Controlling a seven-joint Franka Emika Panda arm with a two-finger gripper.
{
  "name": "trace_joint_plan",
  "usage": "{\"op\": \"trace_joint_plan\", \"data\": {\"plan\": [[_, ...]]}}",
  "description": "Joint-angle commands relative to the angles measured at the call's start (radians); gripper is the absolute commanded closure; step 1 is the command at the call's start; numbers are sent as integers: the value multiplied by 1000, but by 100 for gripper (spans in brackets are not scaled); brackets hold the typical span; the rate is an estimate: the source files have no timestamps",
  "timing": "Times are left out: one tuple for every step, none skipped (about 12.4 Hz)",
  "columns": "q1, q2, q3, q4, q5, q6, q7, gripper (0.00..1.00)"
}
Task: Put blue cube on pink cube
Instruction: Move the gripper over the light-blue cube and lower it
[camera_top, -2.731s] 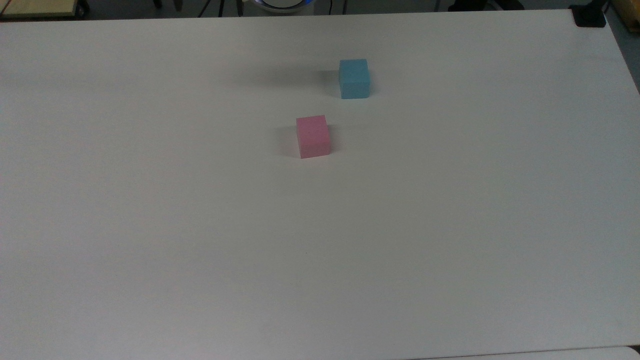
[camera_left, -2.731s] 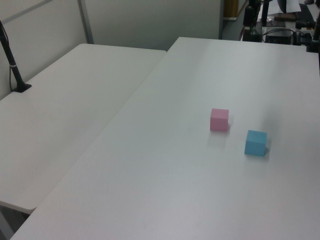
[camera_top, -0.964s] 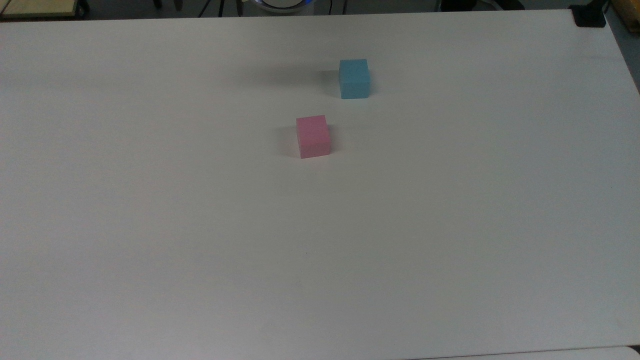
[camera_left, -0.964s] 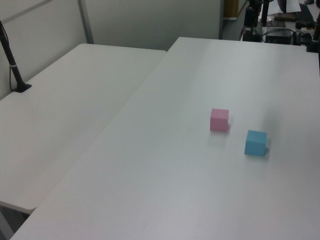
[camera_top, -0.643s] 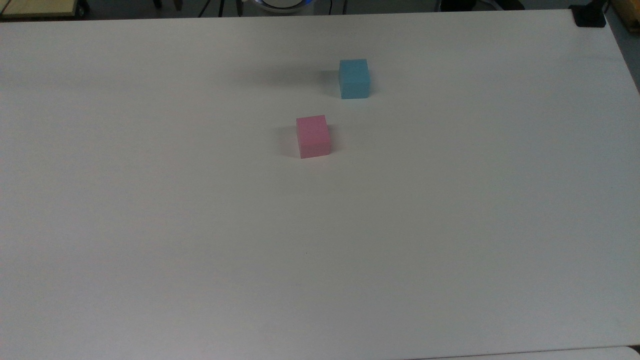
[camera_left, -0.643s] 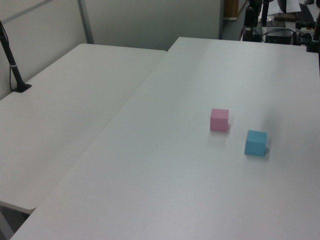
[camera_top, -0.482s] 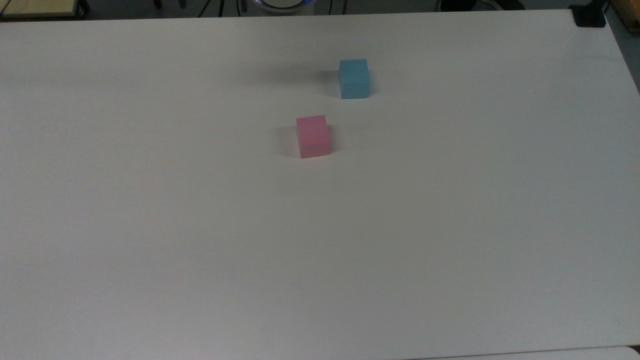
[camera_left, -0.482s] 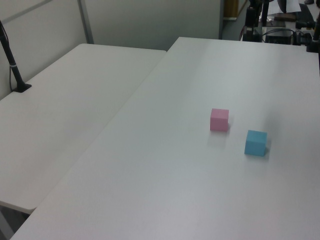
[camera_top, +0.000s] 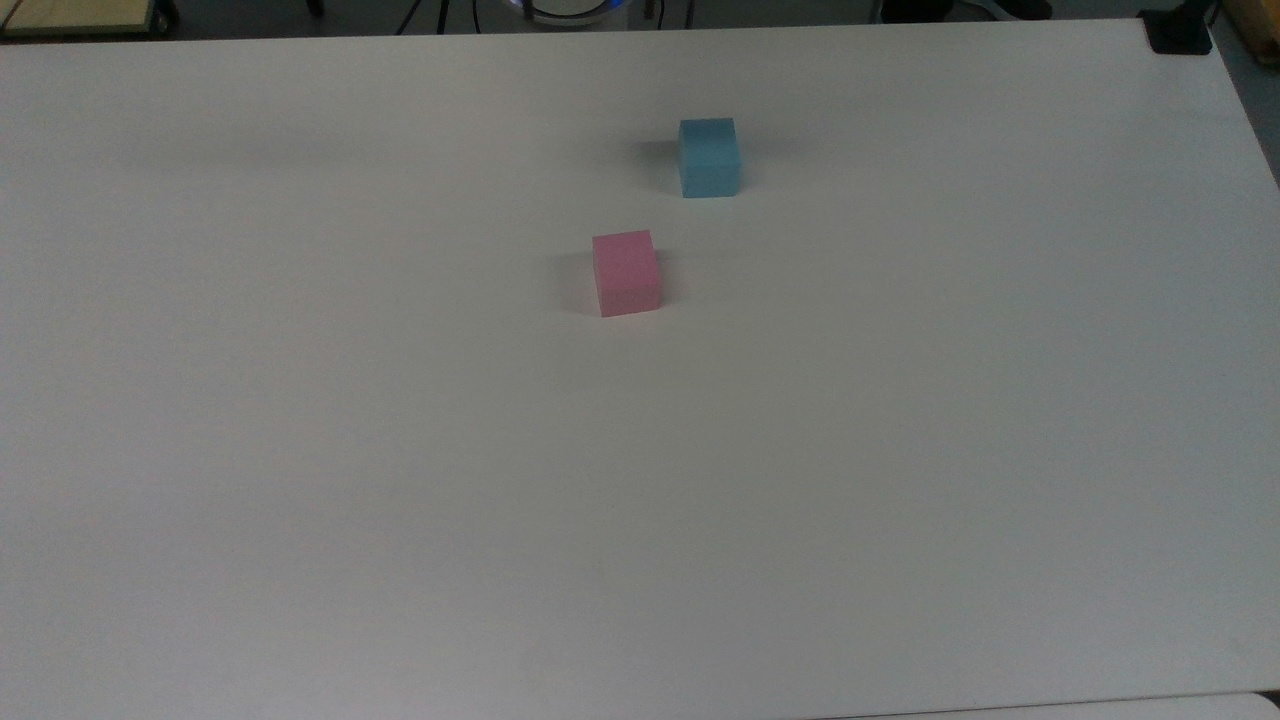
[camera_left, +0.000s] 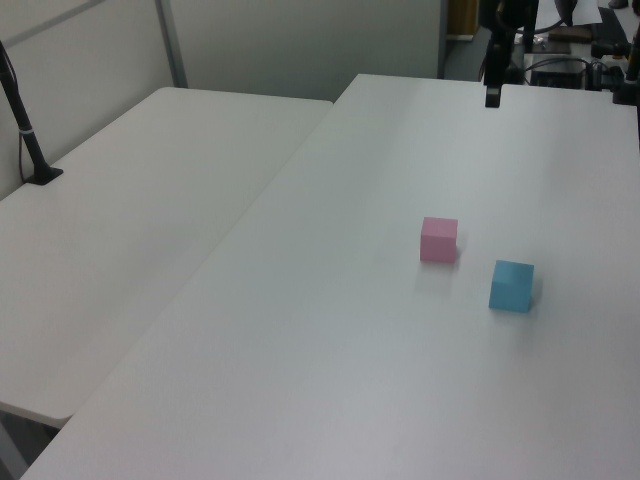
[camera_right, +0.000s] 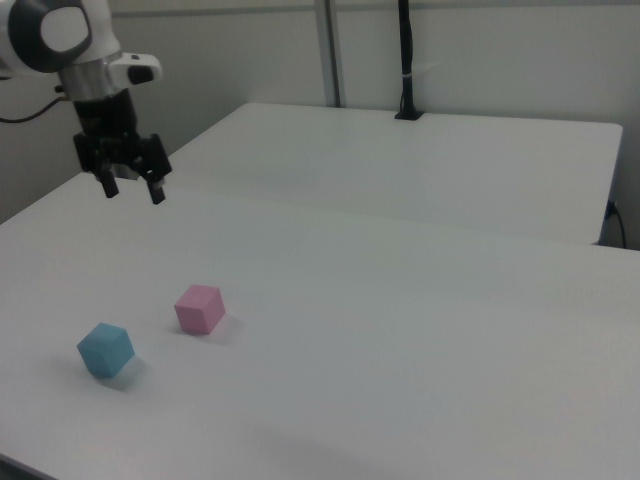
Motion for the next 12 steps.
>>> {"op": "trace_joint_plan", "data": {"plan": [[101, -29, -11, -79, 105, 5, 175, 0], [114, -32, -11, -108, 131, 4, 195, 0], [144, -33, -11, -143, 142, 8, 211, 0], [175, -34, -11, -198, 144, 46, 209, 0], [196, -36, -10, -261, 144, 132, 209, 0], [212, -34, -10, -301, 142, 178, 211, 0], [230, -29, -8, -330, 141, 215, 211, 0], [236, -26, -8, -354, 136, 241, 211, 0], [238, -25, -7, -372, 133, 254, 211, 0], [238, -23, 12, -387, 130, 260, 212, 0], [232, -22, 48, -409, 126, 272, 215, 0], [223, -22, 72, -438, 121, 306, 232, 0]]}}
